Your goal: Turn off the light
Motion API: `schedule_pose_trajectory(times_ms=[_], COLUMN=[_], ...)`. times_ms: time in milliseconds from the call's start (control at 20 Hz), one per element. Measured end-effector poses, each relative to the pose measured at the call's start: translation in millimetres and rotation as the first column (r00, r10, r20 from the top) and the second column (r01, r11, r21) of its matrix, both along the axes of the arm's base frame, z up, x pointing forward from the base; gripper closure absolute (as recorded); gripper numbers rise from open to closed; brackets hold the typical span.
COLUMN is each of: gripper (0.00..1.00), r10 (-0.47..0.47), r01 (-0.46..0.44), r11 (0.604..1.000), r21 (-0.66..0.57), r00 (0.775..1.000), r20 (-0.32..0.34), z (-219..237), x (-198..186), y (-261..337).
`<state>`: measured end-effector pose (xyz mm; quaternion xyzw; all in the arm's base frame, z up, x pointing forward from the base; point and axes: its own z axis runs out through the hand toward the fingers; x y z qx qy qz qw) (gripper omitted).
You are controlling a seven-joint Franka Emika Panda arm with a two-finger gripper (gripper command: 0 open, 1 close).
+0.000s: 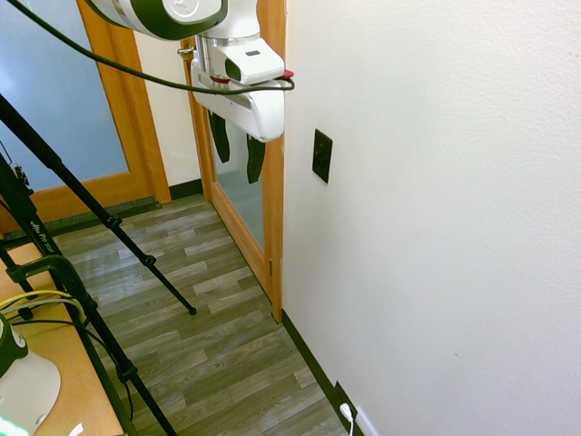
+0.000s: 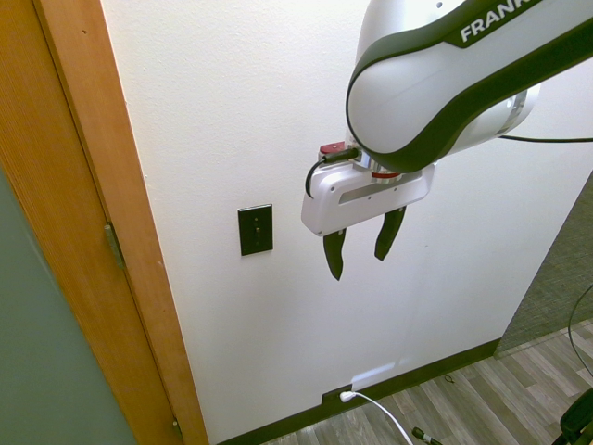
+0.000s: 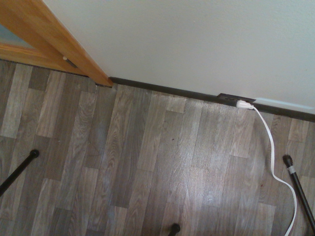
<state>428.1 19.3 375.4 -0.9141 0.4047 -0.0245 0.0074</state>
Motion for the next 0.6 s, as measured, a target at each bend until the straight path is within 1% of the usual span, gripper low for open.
schedule_pose_trajectory(times_ms=[100, 150, 300, 400, 500, 600], gripper=[0.0, 0.0, 0.0, 0.0, 0.0, 0.0], r10=[0.0, -0.003, -0.046, -0.086, -0.126, -0.149], r01=[0.0, 0.003, 0.045, 0.089, 0.138, 0.17], r11=[1.0, 1.0, 0.999, 0.996, 0.99, 0.985], r21=[0.0, 0.002, 0.009, -0.009, -0.02, -0.029], r00=[1.0, 1.0, 0.992, 0.976, 0.95, 0.925], r20=[0.002, 0.021, 0.122, 0.2, 0.285, 0.349], z=[-1, -2, -14, -29, -39, -41], x=[1, 4, 22, 37, 53, 68], y=[0, 0, 2, 7, 12, 16])
